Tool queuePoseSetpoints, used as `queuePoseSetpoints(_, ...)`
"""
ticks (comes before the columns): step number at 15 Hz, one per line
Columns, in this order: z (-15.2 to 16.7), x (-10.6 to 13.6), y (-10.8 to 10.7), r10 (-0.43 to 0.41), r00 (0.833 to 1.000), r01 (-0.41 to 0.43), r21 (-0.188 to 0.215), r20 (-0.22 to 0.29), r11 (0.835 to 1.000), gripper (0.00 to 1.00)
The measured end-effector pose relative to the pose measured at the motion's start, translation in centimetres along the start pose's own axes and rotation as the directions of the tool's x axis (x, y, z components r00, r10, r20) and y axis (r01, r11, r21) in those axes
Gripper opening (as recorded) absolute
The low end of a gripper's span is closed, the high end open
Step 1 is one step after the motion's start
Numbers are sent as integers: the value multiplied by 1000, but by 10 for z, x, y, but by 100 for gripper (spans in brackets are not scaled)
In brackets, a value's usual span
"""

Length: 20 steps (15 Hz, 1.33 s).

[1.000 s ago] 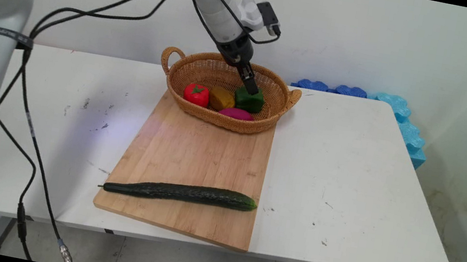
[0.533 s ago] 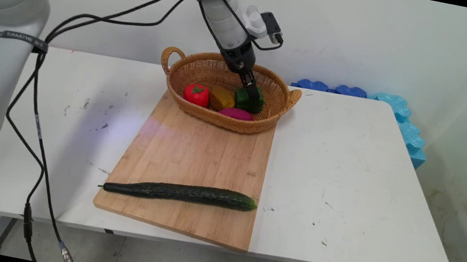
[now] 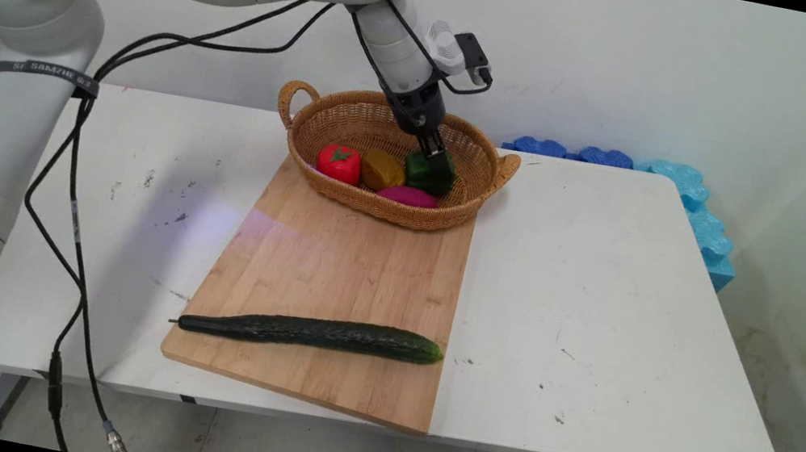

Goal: Pick up the cucumber from the vegetable basket, then place the picked object on the cutting board

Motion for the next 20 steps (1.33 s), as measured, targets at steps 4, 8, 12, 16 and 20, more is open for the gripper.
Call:
queuePoseSetpoints(4, 5, 2, -1, 6, 1000, -6, -15, -3, 1000, 0)
queuePoseSetpoints(8, 2, 1, 1, 24, 1000, -24, -23, -12, 999, 0)
queuePoseSetpoints(12, -18, 3, 2, 34, 998, -34, -9, -46, 999, 0)
queuePoseSetpoints(16, -66, 6, 5, 57, 992, -56, 18, -116, 998, 0)
queuePoseSetpoints(20, -131, -8, 18, 98, 975, -96, 20, -197, 995, 0)
